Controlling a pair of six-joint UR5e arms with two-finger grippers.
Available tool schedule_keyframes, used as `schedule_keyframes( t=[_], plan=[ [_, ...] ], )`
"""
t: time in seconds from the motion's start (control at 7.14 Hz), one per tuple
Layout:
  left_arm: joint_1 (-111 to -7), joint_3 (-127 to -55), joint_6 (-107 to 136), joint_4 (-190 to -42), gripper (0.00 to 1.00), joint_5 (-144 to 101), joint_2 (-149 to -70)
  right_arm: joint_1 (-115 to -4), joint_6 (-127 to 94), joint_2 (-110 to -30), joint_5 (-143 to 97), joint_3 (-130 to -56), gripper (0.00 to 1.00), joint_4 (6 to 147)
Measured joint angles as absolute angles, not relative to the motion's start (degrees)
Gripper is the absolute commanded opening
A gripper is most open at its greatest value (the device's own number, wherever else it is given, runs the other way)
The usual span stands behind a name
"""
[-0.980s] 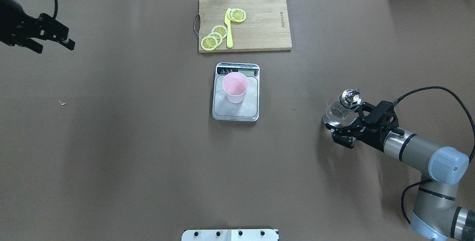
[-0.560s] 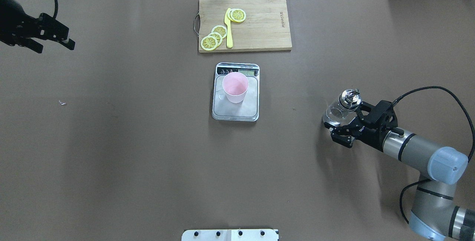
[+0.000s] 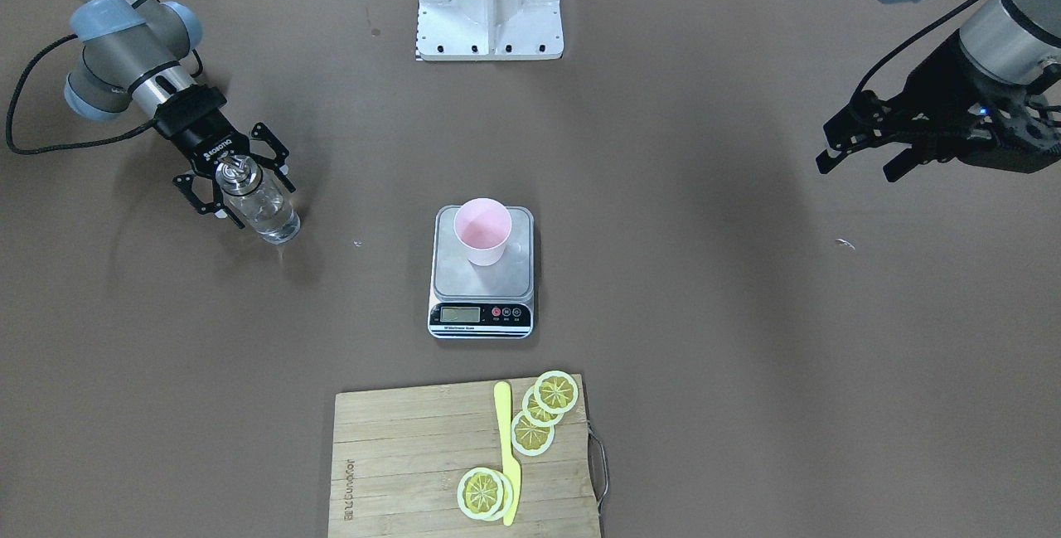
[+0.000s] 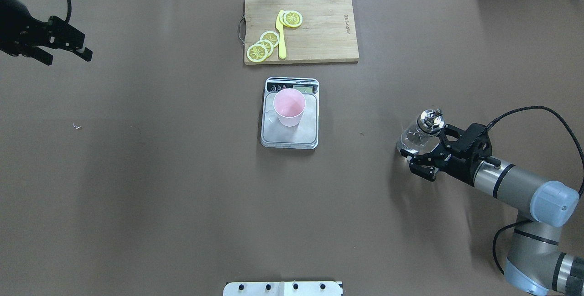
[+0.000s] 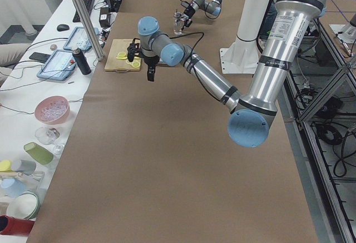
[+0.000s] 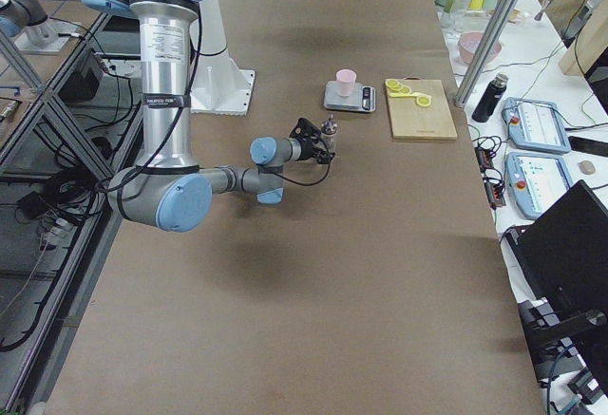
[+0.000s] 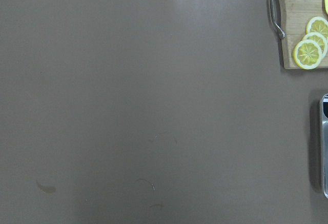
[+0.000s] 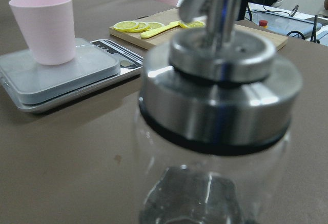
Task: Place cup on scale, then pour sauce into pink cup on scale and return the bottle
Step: 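Close the right gripper around the glass sauce bottle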
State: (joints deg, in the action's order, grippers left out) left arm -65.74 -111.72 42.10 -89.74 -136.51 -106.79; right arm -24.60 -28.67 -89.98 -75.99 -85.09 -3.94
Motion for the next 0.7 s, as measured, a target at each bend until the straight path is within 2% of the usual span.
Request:
schedule_keyframes(
  t=[0.7],
  plan=[
    [-65.74, -111.8, 42.1, -89.74, 0.95, -136.5, -106.87, -24.79, -28.46, -88.62, -75.04, -84.26, 0.9, -4.74]
  ],
)
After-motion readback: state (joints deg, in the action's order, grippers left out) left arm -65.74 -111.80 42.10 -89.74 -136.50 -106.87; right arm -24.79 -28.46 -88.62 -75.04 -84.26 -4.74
